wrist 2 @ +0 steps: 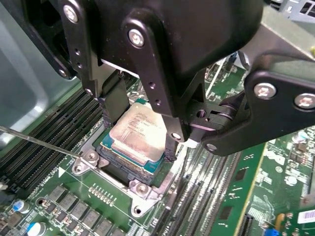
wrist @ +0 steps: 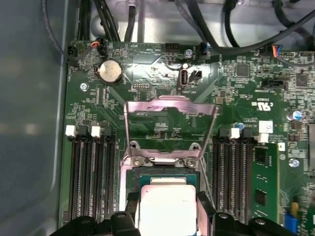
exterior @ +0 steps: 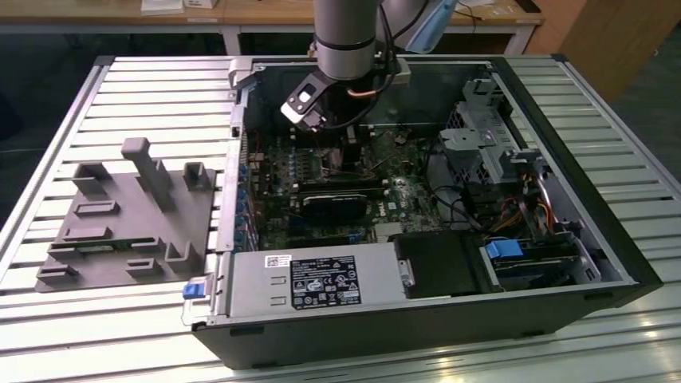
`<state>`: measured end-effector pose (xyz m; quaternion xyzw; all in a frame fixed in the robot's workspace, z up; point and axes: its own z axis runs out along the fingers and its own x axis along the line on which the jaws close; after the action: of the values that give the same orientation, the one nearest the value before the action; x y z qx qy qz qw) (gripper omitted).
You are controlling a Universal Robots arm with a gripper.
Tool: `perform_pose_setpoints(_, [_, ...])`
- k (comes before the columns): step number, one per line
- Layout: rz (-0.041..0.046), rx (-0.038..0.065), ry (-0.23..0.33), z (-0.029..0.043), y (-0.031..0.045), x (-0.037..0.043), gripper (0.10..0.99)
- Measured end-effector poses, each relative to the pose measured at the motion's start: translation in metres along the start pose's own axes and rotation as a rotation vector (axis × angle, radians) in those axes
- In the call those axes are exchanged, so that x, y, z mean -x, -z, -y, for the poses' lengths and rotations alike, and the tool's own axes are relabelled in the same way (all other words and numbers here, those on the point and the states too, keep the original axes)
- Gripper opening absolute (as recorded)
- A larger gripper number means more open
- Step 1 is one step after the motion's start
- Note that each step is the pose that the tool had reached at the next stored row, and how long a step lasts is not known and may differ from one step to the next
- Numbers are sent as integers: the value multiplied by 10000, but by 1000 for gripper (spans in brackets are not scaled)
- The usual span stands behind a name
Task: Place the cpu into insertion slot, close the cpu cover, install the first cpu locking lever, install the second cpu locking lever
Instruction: 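Place the cpu into insertion slot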
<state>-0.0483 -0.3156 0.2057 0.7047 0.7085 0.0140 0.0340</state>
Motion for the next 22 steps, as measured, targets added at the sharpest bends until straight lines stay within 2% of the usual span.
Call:
perform_pose_setpoints(5, [2, -2, -24, 4, -47, -11, 541])
perform_pose_setpoints(22, [17, -7, -224, 9, -116, -12, 541])
